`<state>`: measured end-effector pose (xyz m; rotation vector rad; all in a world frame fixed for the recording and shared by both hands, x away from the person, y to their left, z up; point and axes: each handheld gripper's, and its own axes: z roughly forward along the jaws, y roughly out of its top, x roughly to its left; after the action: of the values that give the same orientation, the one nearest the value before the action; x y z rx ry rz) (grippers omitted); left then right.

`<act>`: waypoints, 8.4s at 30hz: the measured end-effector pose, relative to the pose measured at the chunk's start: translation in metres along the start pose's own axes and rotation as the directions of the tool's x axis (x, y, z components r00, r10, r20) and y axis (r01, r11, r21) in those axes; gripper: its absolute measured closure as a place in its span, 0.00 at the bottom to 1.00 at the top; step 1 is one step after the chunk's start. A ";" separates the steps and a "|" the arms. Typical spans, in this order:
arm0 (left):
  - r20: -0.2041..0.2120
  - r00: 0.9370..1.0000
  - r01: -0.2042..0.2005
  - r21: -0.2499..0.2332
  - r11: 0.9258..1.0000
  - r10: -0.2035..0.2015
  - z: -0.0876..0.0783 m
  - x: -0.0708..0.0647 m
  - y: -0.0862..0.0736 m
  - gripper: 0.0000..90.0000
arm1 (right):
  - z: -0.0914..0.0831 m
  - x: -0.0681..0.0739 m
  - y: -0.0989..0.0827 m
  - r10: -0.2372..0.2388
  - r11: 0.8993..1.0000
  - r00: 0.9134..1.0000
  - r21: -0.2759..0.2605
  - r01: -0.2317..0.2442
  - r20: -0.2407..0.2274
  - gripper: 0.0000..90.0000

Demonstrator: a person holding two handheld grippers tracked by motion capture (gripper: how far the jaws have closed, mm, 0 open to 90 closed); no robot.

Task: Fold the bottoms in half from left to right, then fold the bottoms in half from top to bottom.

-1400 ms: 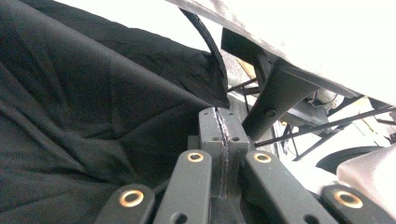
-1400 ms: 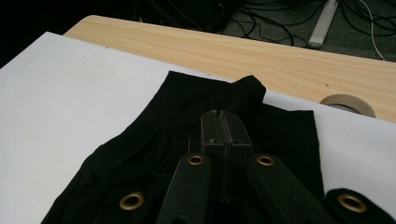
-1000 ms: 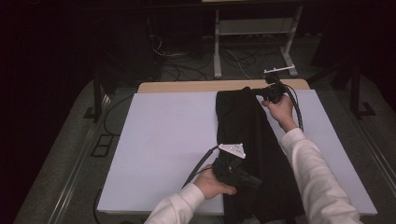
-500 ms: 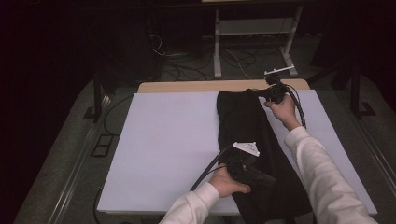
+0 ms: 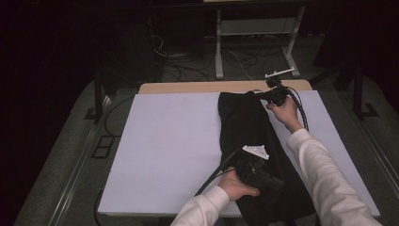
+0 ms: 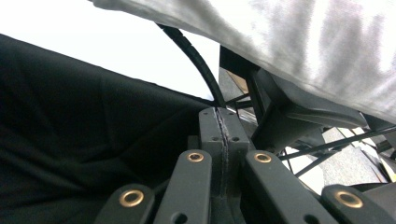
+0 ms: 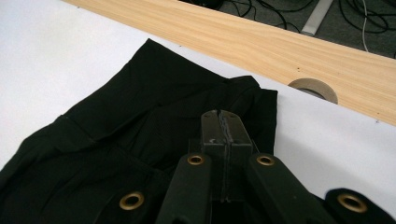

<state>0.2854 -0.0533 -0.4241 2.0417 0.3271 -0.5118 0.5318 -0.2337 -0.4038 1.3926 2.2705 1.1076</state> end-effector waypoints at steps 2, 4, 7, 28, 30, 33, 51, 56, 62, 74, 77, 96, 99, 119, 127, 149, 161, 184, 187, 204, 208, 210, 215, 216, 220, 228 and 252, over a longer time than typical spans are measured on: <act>-0.001 1.000 -0.003 0.005 1.000 0.003 0.003 0.000 0.001 0.99 | 0.001 -0.001 -0.001 0.001 1.000 1.000 0.002 -0.001 -0.001 0.99; -0.002 1.000 -0.002 0.007 1.000 0.002 0.005 0.001 0.001 0.99 | 0.002 -0.002 -0.002 -0.004 1.000 1.000 0.008 0.004 -0.001 0.99; -0.006 1.000 0.003 0.007 1.000 -0.003 0.010 0.003 0.003 0.99 | 0.003 -0.004 -0.003 -0.003 1.000 1.000 0.010 0.003 -0.004 0.99; -0.020 1.000 0.024 0.057 0.998 -0.023 0.049 0.010 0.021 0.99 | 0.000 -0.011 -0.013 -0.010 1.000 0.999 0.005 0.010 -0.035 0.99; -0.019 1.000 0.023 0.066 0.998 -0.021 0.051 0.010 0.023 0.99 | 0.000 -0.012 -0.014 -0.012 1.000 0.999 0.007 0.012 -0.034 0.99; -0.020 1.000 0.025 0.071 0.997 -0.023 0.055 0.010 0.025 0.99 | -0.001 -0.013 -0.014 -0.006 1.000 0.999 0.007 0.006 -0.032 0.99; -0.018 0.997 0.082 0.099 0.992 -0.081 0.083 0.022 0.025 0.95 | 0.004 -0.019 -0.021 -0.008 1.000 0.999 0.021 0.009 -0.036 0.98; 0.017 0.994 0.110 0.071 0.991 -0.112 0.081 0.024 0.025 0.75 | 0.003 -0.020 -0.023 0.011 1.000 0.999 0.025 -0.010 -0.045 0.97; 0.036 0.993 0.109 0.018 0.994 -0.109 0.073 0.022 0.027 0.58 | 0.000 -0.018 -0.023 0.012 0.999 0.999 0.031 -0.011 -0.033 0.88; -0.152 0.988 0.022 -0.012 1.000 -0.023 0.046 0.016 0.023 0.21 | -0.012 -0.015 -0.020 0.013 1.000 0.999 -0.006 -0.013 -0.033 0.39; -0.176 0.984 0.022 -0.047 0.999 -0.030 0.036 0.016 0.024 0.15 | -0.017 -0.015 -0.021 0.030 0.999 0.999 -0.014 -0.031 -0.028 0.24; -0.333 0.943 -0.040 -0.086 0.995 0.010 -0.023 0.028 0.020 0.00 | -0.032 -0.025 -0.043 0.070 0.997 0.996 -0.015 -0.071 -0.062 0.02; -0.347 0.938 -0.044 -0.081 0.996 0.013 -0.029 0.031 0.018 0.00 | -0.034 -0.025 -0.045 0.069 0.997 0.995 -0.018 -0.070 -0.071 0.01; -0.450 0.893 -0.062 -0.125 0.990 0.000 -0.069 0.049 0.017 0.00 | -0.044 -0.019 -0.051 0.026 0.999 0.997 -0.034 -0.029 -0.079 0.01; -0.492 0.870 -0.065 -0.153 0.986 -0.020 -0.086 0.061 0.018 0.00 | -0.044 -0.017 -0.054 0.022 0.999 0.996 -0.031 -0.025 -0.084 0.01; -0.531 0.847 -0.061 -0.168 0.984 -0.038 -0.115 0.091 0.027 0.00 | -0.045 -0.020 -0.061 0.024 0.999 0.994 -0.036 -0.028 -0.108 0.01; -0.560 0.820 0.010 -0.183 0.983 -0.113 -0.132 0.119 0.028 0.00 | -0.050 -0.019 -0.059 0.017 0.999 0.993 -0.046 -0.022 -0.119 0.01; -0.531 0.797 0.154 -0.283 0.947 -0.288 -0.141 0.164 0.025 0.00 | -0.053 -0.021 -0.043 0.035 0.998 0.993 -0.046 -0.040 -0.111 0.01; -0.541 0.783 0.163 -0.299 0.940 -0.308 -0.140 0.169 0.025 0.00 | -0.049 -0.020 -0.043 0.034 0.999 0.994 -0.038 -0.039 -0.108 0.01; -0.527 0.728 0.268 -0.371 0.889 -0.439 -0.139 0.197 0.012 0.08 | -0.027 -0.029 -0.047 0.084 0.996 0.991 0.015 -0.083 -0.108 0.10; -0.521 0.720 0.287 -0.378 0.880 -0.459 -0.136 0.201 0.010 0.11 | -0.023 -0.031 -0.049 0.088 0.995 0.991 0.045 -0.084 -0.099 0.16; -0.515 0.718 0.297 -0.382 0.875 -0.468 -0.134 0.202 0.008 0.12 | -0.020 -0.032 -0.050 0.093 0.994 0.990 0.060 -0.087 -0.108 0.16; -0.487 0.730 0.300 -0.403 0.865 -0.479 -0.127 0.204 0.009 0.16 | -0.014 -0.036 -0.054 0.139 0.988 0.982 0.083 -0.129 -0.125 0.20; -0.486 0.732 0.297 -0.404 0.865 -0.478 -0.126 0.204 0.009 0.16 | -0.013 -0.037 -0.055 0.149 0.987 0.981 0.086 -0.139 -0.126 0.21; -0.486 0.730 0.301 -0.403 0.864 -0.481 -0.123 0.205 0.010 0.16 | -0.010 -0.037 -0.056 0.157 0.985 0.976 0.094 -0.144 -0.151 0.27; -0.476 0.732 0.311 -0.405 0.860 -0.489 -0.120 0.205 0.011 0.18 | -0.004 -0.034 -0.056 0.159 0.985 0.973 0.095 -0.144 -0.168 0.37; -0.495 0.693 0.347 -0.408 0.844 -0.524 -0.112 0.206 0.014 0.62 | 0.003 -0.022 -0.060 0.119 0.988 0.987 0.109 -0.108 -0.106 0.83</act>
<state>0.4963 0.0421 -0.4632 1.7805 1.2348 -0.0685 0.5054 -0.2659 -0.4525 1.5541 2.3829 1.1450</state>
